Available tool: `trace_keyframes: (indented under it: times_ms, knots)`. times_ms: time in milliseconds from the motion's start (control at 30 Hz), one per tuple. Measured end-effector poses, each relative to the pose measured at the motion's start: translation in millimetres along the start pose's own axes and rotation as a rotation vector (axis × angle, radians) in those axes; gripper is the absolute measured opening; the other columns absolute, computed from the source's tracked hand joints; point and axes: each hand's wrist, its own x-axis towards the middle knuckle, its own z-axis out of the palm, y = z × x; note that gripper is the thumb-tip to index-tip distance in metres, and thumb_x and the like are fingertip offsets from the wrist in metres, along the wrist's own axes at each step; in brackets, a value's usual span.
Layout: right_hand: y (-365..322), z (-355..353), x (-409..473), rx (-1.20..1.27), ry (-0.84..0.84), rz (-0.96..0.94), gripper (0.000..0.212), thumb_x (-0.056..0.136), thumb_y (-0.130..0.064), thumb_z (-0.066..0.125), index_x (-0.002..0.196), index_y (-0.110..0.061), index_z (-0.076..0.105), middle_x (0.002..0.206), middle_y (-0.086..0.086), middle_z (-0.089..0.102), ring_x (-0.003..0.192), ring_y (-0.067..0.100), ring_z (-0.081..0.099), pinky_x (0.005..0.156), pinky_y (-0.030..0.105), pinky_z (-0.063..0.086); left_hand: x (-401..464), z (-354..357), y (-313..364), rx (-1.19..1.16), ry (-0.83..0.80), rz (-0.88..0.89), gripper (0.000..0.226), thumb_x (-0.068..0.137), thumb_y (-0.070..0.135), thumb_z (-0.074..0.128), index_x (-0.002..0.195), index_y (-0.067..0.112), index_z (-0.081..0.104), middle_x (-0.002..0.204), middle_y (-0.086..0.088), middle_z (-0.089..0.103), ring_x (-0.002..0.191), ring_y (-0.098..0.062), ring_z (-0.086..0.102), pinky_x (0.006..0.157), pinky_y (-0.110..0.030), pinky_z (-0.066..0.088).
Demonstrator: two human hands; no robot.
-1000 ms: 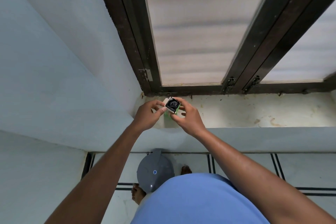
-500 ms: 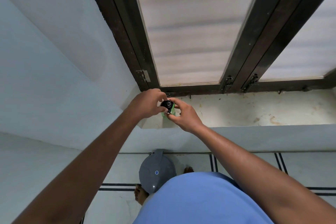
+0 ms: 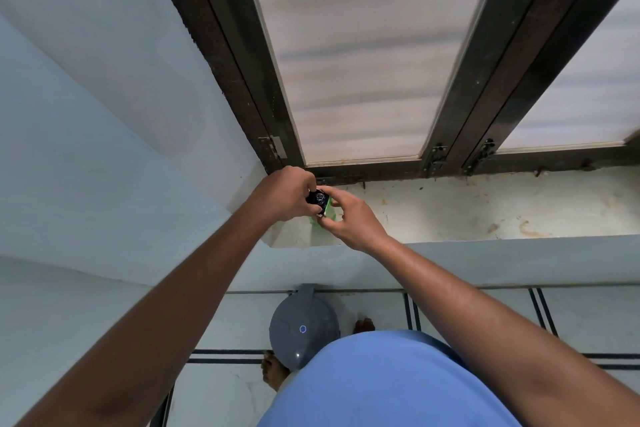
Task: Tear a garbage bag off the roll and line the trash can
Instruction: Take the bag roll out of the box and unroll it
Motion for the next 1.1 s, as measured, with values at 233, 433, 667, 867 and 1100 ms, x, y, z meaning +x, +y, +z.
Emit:
trace_keyframes:
  times_ms: [233, 433, 667, 867, 1100]
  knots:
    - [-2.3, 2.6, 4.0, -0.032, 0.008, -0.023, 0.065, 0.100, -0.043, 0.079, 0.160, -0.039, 0.054, 0.147, -0.004, 0.072, 0.131, 0.020, 0.067, 0.102, 0.043, 0.060, 9.8, -4.2, 8.2, 0.074, -0.108, -0.076, 0.026, 0.089, 0.046, 0.083, 0.092, 0.020, 0.079, 0.072, 0.000, 0.066, 0.066, -0.020, 0.064, 0.053, -0.029, 0.038]
    - [-1.0, 3.7, 9.8, -0.060, 0.006, -0.021, 0.069, 0.099, -0.045, 0.080, 0.161, -0.044, 0.051, 0.146, -0.006, 0.073, 0.131, 0.019, 0.067, 0.101, 0.041, 0.059, 12.2, -15.5, 17.8, 0.175, -0.101, -0.114, 0.027, 0.083, 0.044, 0.083, 0.080, 0.023, 0.068, 0.067, 0.002, 0.060, 0.058, -0.015, 0.053, 0.052, -0.029, 0.034]
    - [5.3, 12.6, 15.6, -0.017, -0.043, 0.048, 0.072, 0.094, -0.046, 0.085, 0.155, -0.045, 0.046, 0.138, -0.004, 0.073, 0.122, 0.022, 0.069, 0.098, 0.046, 0.063, 10.5, -12.4, 19.6, 0.016, -0.061, -0.146, 0.043, 0.075, 0.040, 0.090, 0.062, 0.022, 0.054, 0.060, 0.004, 0.054, 0.054, -0.014, 0.051, 0.050, -0.029, 0.032]
    - [8.7, 18.2, 14.3, 0.011, -0.033, 0.086, 0.056, 0.094, -0.041, 0.085, 0.143, -0.034, 0.059, 0.126, -0.007, 0.071, 0.113, 0.019, 0.067, 0.097, 0.048, 0.062, -2.3, -25.8, 13.5, -0.036, 0.012, -0.104, 0.045, 0.064, 0.049, 0.084, 0.055, 0.015, 0.057, 0.051, 0.000, 0.051, 0.050, -0.020, 0.050, 0.048, -0.027, 0.031]
    - [11.3, 4.1, 18.0, -0.264, -0.004, 0.107, 0.066, 0.086, -0.051, 0.085, 0.145, -0.031, 0.064, 0.131, -0.002, 0.070, 0.126, 0.027, 0.060, 0.106, 0.050, 0.049, -35.6, -104.5, 4.4, -0.334, 0.277, -0.060, 0.038, 0.065, 0.045, 0.082, 0.059, 0.010, 0.068, 0.048, 0.001, 0.045, 0.049, -0.017, 0.036, 0.053, -0.030, 0.031]
